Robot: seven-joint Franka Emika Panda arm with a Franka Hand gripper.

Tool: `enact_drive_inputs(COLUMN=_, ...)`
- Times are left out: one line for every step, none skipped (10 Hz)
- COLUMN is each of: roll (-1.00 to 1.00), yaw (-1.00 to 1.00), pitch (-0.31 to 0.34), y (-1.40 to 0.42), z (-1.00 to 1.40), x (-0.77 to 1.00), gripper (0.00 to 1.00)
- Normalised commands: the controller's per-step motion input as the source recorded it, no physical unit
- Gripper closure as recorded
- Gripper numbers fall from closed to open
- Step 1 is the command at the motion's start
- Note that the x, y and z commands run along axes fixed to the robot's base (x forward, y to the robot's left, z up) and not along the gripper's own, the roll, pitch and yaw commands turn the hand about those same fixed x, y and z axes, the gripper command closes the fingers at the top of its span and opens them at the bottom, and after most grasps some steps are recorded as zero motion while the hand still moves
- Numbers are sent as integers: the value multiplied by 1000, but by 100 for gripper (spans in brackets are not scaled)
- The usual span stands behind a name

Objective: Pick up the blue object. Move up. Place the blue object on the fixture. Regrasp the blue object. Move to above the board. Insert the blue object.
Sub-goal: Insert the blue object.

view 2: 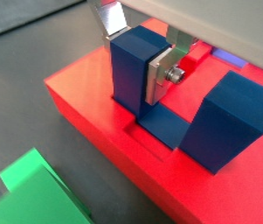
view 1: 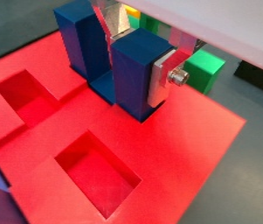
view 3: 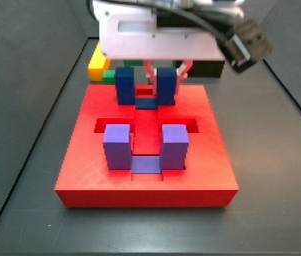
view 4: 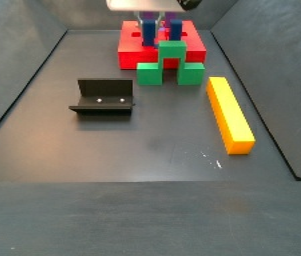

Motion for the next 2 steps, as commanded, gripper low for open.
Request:
enact_drive_inputs(roll=277, yaw=0, pitch=0, y=0, z=-540, x=0, gripper=100)
enact_drive_inputs(roll=0, yaw=0, pitch=0, y=0, z=0, x=0, gripper=100)
